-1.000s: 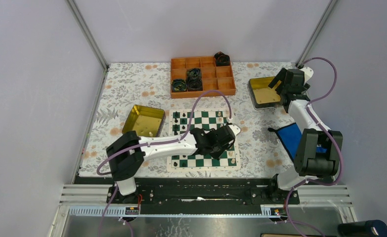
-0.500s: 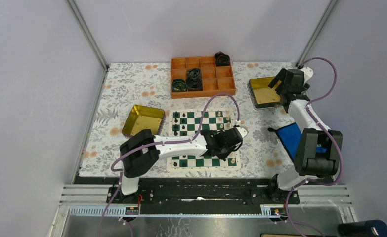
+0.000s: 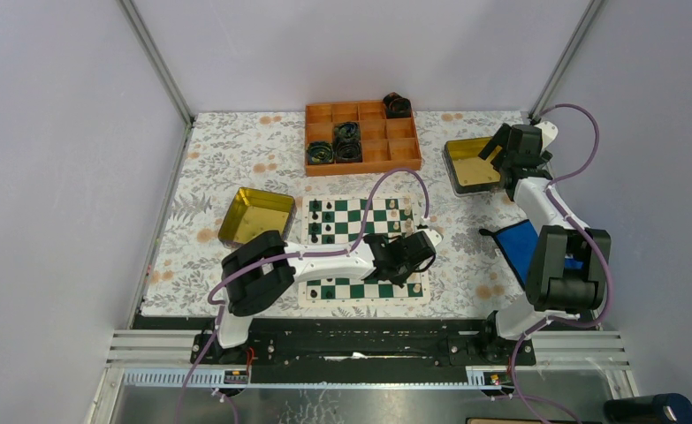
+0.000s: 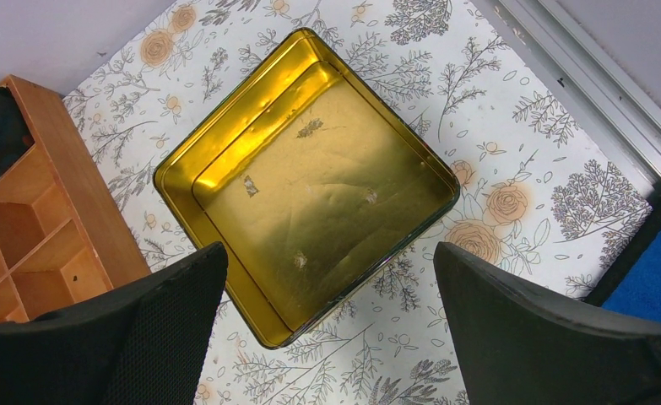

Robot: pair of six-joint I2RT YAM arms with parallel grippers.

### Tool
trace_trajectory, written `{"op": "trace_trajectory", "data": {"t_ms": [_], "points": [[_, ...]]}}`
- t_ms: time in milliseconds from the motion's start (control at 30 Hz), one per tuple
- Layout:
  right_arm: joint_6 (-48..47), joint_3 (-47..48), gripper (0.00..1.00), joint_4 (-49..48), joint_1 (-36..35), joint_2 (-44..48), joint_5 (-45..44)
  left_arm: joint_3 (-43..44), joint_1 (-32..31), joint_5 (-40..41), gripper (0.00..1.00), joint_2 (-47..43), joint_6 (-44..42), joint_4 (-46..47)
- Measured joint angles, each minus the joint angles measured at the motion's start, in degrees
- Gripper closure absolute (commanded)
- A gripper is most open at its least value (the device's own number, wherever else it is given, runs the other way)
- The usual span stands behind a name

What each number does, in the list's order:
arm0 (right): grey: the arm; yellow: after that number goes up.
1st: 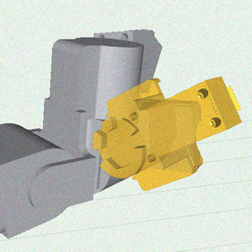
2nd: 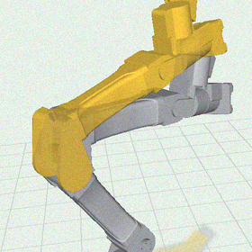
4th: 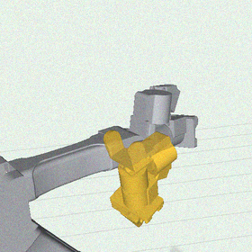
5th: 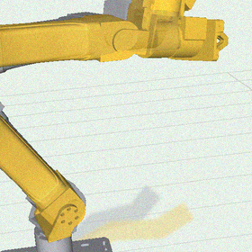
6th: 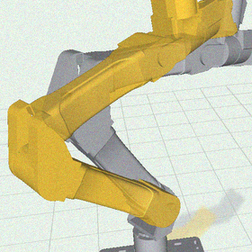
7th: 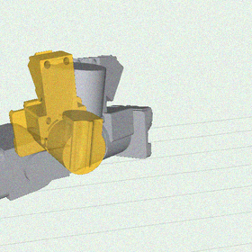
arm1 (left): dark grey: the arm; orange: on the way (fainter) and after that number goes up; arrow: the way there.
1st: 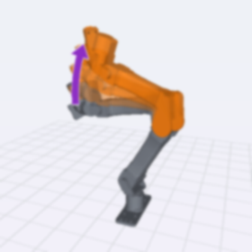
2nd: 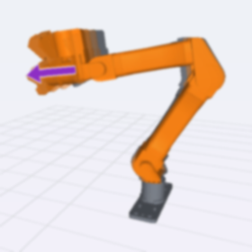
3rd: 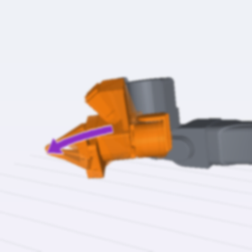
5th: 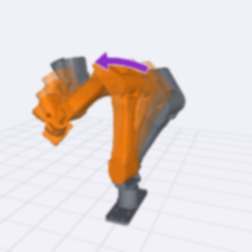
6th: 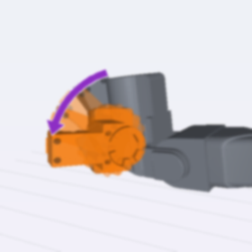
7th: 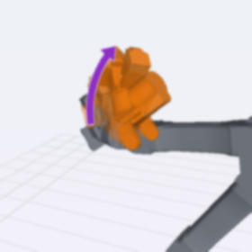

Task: Set up the chess pieces on the board
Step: Place the chess piece on the chessboard.

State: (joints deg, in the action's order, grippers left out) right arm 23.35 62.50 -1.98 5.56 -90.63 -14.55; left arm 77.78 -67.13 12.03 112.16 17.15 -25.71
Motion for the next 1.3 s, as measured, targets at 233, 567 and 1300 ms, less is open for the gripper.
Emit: {"op": "trace_trajectory", "data": {"t_ms": [233,567,1300], "points": [[0.0,0.0,0.0,-0.02,0.0,-0.07,0.0,0.0,0.0,0.2,0.75,0.11,0.0,0.0],[0.02,0.0,0.0,-0.04,0.0,-0.07,0.04,0.02,0.0,0.2,0.6,0.11,0.04,-0.02],[0.02,-0.13,0.0,-0.09,0.0,0.02,0.11,0.26,0.0,-0.52,0.67,0.09,1.22,-0.04]]}}
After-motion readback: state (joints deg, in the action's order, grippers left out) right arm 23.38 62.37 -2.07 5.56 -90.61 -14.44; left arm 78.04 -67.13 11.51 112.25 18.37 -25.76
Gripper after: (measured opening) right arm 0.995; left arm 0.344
